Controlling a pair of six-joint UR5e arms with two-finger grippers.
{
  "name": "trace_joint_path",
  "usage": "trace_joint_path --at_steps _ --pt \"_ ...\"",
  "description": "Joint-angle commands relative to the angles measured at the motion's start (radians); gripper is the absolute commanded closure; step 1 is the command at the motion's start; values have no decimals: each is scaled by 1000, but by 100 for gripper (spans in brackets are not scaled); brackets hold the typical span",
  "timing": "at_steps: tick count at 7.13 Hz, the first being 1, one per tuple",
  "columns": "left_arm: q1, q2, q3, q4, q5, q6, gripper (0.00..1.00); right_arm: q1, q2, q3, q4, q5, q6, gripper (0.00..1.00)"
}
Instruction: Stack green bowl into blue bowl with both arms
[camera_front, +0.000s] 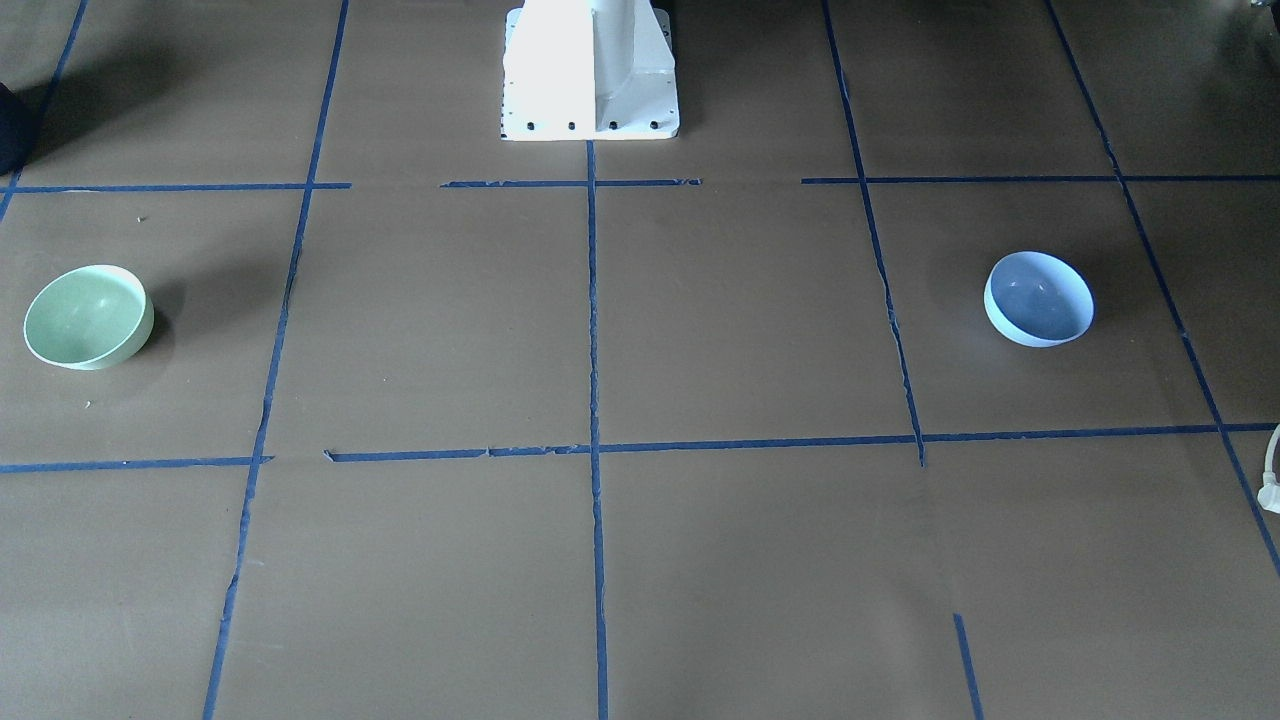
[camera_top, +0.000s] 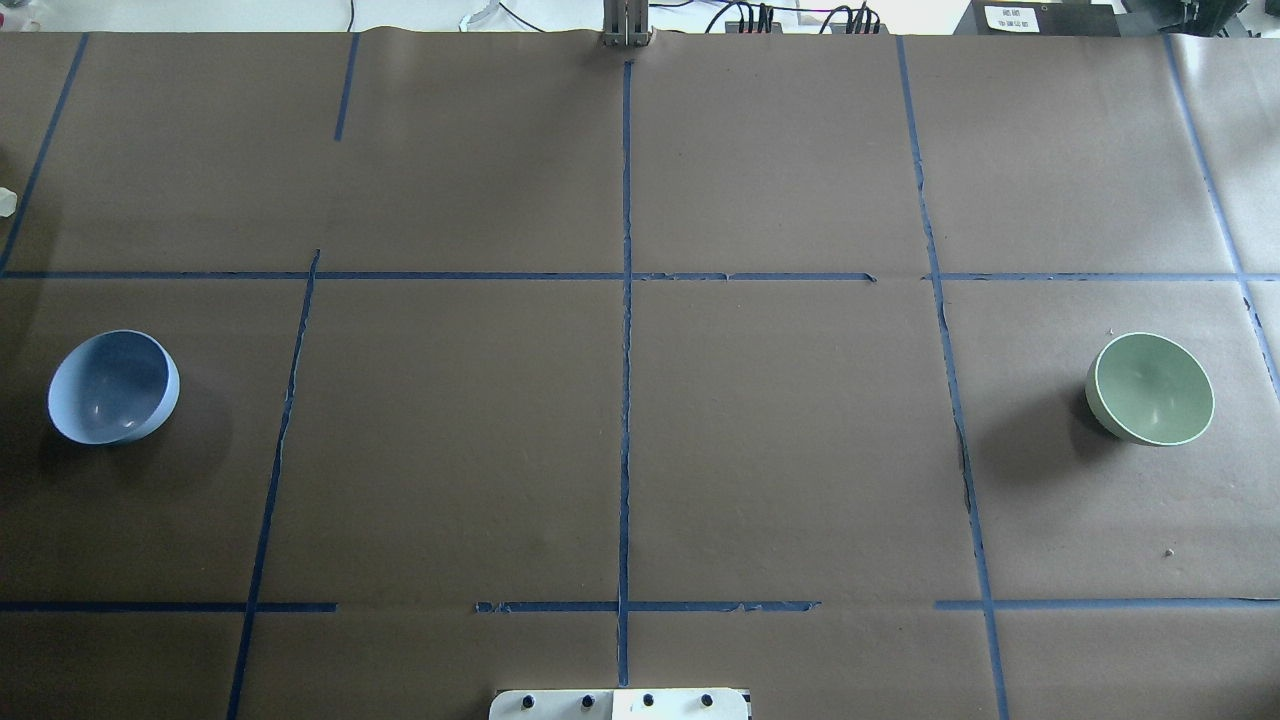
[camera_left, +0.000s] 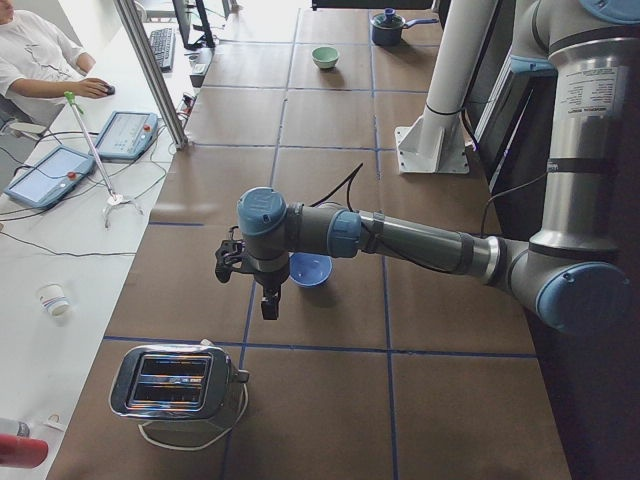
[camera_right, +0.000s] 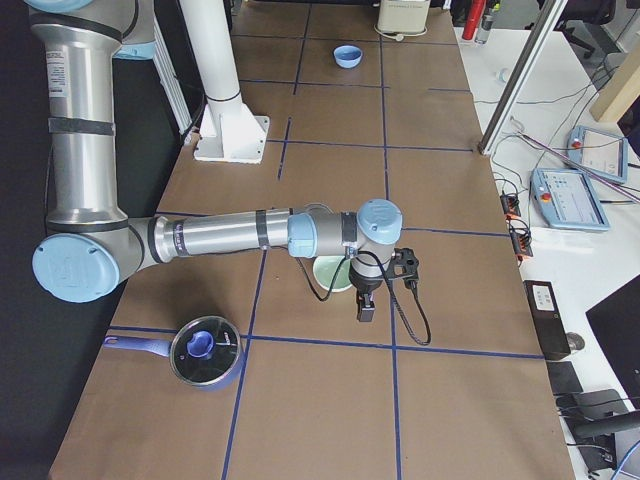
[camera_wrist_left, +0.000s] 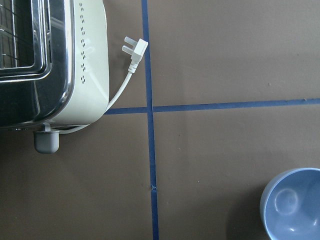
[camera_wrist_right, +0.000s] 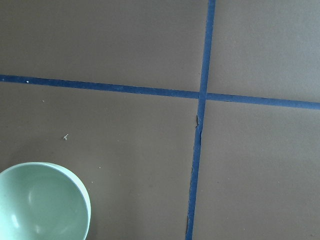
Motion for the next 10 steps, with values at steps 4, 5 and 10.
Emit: trace_joint_path --at_steps 4,5,10 --pt "56 30 -14 -13 -8 -64 0 -44 -20 -12 103 11 2 0" --pt "137 34 -14 -107 -2 -224 0 -52 -20 -10 114 11 2 0" --pt "477 81 70 -507 120 -653 0 -78 -23 -13 152 6 4 0"
